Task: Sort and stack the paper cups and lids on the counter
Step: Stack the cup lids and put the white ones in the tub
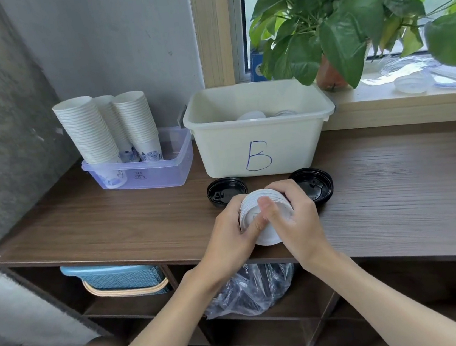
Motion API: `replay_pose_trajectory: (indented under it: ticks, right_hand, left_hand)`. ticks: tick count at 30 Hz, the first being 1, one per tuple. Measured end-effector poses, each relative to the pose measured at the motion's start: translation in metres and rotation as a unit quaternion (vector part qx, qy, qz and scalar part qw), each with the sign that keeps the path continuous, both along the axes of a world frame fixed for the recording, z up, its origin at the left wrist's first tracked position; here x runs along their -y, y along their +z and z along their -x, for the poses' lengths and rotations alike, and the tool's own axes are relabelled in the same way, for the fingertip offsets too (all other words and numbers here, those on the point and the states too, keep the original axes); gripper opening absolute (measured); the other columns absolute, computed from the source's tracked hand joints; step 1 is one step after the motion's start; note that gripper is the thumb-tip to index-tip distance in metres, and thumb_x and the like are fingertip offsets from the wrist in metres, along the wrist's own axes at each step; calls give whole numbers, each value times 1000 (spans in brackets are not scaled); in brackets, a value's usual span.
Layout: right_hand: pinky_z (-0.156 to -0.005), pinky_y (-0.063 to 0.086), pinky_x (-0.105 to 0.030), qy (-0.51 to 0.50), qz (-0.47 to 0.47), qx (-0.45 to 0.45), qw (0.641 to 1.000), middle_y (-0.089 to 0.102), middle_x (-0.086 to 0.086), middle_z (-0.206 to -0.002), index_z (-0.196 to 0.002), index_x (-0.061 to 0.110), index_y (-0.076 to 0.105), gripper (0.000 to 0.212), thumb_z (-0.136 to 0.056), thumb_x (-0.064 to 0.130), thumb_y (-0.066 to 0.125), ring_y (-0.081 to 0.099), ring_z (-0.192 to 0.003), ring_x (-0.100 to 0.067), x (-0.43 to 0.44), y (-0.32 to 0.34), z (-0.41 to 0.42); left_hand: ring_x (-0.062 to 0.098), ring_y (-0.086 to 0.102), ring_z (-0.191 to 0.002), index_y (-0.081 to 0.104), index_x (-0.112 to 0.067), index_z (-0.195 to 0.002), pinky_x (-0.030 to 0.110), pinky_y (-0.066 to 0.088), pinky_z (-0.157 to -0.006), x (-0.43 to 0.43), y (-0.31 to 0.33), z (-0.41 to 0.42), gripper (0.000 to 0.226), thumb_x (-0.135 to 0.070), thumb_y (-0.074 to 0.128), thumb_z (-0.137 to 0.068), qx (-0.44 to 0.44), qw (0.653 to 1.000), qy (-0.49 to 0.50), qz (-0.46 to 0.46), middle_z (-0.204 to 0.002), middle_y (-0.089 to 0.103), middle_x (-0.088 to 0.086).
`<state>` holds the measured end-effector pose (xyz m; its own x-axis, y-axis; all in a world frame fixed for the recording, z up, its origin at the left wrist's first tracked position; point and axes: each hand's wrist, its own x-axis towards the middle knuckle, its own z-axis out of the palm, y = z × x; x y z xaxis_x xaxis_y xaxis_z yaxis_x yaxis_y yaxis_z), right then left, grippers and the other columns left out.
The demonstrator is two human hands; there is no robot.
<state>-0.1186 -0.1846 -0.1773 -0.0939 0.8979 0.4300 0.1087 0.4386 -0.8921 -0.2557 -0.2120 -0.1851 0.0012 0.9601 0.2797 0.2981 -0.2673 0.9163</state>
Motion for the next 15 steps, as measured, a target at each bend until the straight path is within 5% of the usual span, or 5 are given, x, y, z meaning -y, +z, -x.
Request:
replay_pose_trajectory:
  ticks: [6, 15]
  right_hand:
    - [-74, 45, -15, -3, -40, 65, 997, 62, 3, -84, -88, 22, 67, 32, -73, 50, 67, 60, -82, -10, -7, -2, 1]
    - [-63, 43, -17, -23, -56, 86, 994, 60, 1, -77, -81, 13, 62, 47, -75, 59, 63, 56, -71, -11, -12, -4, 4]
  left_hand:
    - [3, 65, -99, 60, -36, -113, 11, 47, -79, -1, -6, 4, 26, -51, 64, -92, -28, 999, -10, -12, -105, 68, -22]
    - [5, 65, -91, 66, -29, -110, 15, 49, -77, -2, -3, 3, 37, -58, 62, -88, -1, 1000, -11, -13, -99, 70, -14]
